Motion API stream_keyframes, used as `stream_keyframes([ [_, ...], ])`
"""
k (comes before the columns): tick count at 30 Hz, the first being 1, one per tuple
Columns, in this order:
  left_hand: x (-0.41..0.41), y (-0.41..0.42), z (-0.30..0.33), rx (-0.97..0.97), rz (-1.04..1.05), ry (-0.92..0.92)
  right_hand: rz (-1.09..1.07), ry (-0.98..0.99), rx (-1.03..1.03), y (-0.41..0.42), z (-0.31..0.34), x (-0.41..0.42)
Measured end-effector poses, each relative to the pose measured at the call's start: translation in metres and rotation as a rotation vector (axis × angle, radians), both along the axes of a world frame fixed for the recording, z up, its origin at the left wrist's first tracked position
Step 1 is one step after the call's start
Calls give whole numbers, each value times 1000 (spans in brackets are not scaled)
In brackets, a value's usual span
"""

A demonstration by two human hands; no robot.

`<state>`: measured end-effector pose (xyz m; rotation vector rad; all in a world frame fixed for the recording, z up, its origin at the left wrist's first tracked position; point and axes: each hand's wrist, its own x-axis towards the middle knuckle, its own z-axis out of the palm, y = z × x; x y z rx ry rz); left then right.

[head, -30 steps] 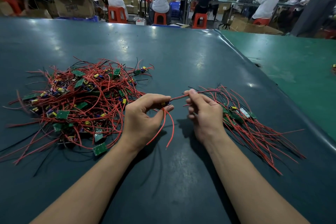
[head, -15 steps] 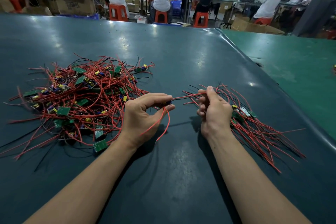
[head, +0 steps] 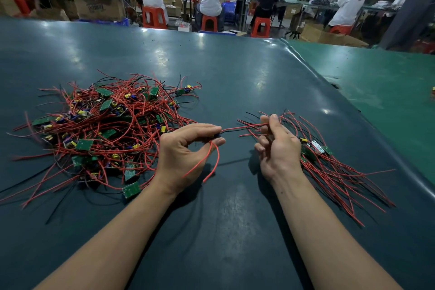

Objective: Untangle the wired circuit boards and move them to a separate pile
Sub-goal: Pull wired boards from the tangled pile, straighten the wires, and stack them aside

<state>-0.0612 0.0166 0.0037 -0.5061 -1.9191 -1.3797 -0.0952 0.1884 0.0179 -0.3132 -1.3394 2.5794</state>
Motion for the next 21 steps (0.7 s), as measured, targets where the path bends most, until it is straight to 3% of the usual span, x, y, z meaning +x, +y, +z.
stream_keyframes([
  [5,1,3,0,13,-51,-24,-103,16,24,5,3,0],
  [12,4,6,0,138,-124,-121,-64,-53,-73,7,3,0],
  [17,1,6,4,254,-74,-185,-283,42,421,11,2,5],
  [21,-1,8,12,510,-187,-307,155,53,597,10,9,15],
])
